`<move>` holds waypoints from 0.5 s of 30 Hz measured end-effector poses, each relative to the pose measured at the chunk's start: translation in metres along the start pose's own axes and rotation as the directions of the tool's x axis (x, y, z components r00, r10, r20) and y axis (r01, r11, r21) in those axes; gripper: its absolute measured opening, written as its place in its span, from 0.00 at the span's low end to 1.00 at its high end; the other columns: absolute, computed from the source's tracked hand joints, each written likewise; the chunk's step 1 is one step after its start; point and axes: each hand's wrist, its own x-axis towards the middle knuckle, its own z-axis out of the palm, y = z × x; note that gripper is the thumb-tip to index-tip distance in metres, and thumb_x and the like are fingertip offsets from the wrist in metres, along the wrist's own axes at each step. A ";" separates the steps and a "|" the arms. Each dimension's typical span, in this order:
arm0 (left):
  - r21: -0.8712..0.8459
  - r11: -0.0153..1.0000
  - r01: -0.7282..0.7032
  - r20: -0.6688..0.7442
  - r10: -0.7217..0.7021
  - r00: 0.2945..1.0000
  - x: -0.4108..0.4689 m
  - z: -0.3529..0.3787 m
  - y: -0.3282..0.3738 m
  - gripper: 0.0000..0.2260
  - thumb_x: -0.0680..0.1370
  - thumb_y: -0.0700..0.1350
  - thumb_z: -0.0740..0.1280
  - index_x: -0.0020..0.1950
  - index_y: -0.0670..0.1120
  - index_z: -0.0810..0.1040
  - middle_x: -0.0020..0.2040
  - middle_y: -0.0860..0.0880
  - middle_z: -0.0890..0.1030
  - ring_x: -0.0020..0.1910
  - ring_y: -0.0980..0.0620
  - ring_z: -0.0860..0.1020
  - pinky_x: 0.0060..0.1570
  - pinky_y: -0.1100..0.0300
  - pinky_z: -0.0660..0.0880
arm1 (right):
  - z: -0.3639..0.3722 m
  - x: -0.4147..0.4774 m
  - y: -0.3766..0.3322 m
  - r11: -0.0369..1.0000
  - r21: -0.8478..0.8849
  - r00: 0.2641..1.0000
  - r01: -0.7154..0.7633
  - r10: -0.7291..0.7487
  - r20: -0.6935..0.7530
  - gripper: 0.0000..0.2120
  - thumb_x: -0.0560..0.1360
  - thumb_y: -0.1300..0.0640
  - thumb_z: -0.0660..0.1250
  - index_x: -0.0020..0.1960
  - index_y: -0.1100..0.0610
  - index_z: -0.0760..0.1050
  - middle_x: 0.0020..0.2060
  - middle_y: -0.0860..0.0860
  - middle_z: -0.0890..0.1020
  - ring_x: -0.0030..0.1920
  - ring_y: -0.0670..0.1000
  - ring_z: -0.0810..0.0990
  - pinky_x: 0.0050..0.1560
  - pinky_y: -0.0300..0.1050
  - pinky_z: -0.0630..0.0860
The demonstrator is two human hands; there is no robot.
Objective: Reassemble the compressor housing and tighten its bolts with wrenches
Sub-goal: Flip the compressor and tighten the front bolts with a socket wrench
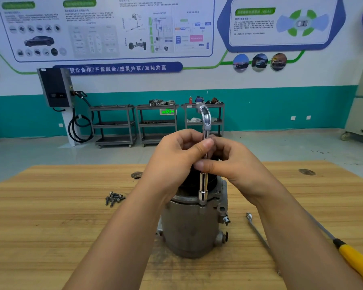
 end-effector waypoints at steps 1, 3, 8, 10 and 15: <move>0.005 1.000 0.006 0.012 -0.006 1.000 0.000 -0.001 0.001 0.07 0.77 0.39 0.66 0.41 0.47 0.81 0.37 0.50 0.83 0.40 0.53 0.81 0.43 0.62 0.77 | -0.002 0.000 0.000 0.999 0.039 0.999 -0.012 0.010 0.041 0.15 0.66 0.57 0.74 0.52 0.58 0.78 0.42 0.54 0.82 0.45 0.43 0.81 0.46 0.35 0.76; 0.003 1.000 0.021 0.027 -0.021 0.999 -0.001 -0.002 0.002 0.08 0.78 0.39 0.63 0.46 0.46 0.82 0.43 0.47 0.84 0.46 0.49 0.82 0.49 0.58 0.78 | -0.005 -0.002 0.000 0.996 0.088 0.994 -0.019 0.009 0.105 0.12 0.71 0.61 0.69 0.52 0.51 0.79 0.45 0.47 0.84 0.50 0.43 0.81 0.47 0.33 0.75; -0.026 0.998 0.049 0.035 -0.048 0.998 -0.003 -0.004 0.005 0.08 0.78 0.44 0.64 0.47 0.46 0.83 0.50 0.35 0.81 0.54 0.34 0.77 0.58 0.39 0.74 | -0.005 -0.004 -0.002 0.999 0.044 0.993 -0.021 0.016 0.114 0.10 0.73 0.64 0.66 0.45 0.50 0.81 0.42 0.45 0.85 0.48 0.43 0.82 0.46 0.31 0.74; -0.007 1.000 0.022 0.039 -0.022 0.999 -0.004 -0.001 0.008 0.10 0.73 0.49 0.68 0.47 0.44 0.83 0.50 0.34 0.80 0.52 0.35 0.78 0.55 0.42 0.76 | -0.004 -0.003 -0.002 1.000 0.025 0.995 -0.004 0.001 0.097 0.09 0.73 0.63 0.66 0.44 0.50 0.80 0.41 0.43 0.85 0.46 0.41 0.82 0.45 0.30 0.74; 0.012 1.000 -0.001 -0.023 0.001 1.000 -0.003 0.003 0.007 0.08 0.69 0.48 0.71 0.39 0.45 0.77 0.40 0.42 0.83 0.37 0.51 0.81 0.38 0.63 0.78 | -0.004 -0.002 0.000 1.000 -0.002 0.996 0.024 -0.024 0.090 0.07 0.73 0.64 0.67 0.44 0.54 0.80 0.40 0.45 0.83 0.45 0.41 0.81 0.44 0.31 0.74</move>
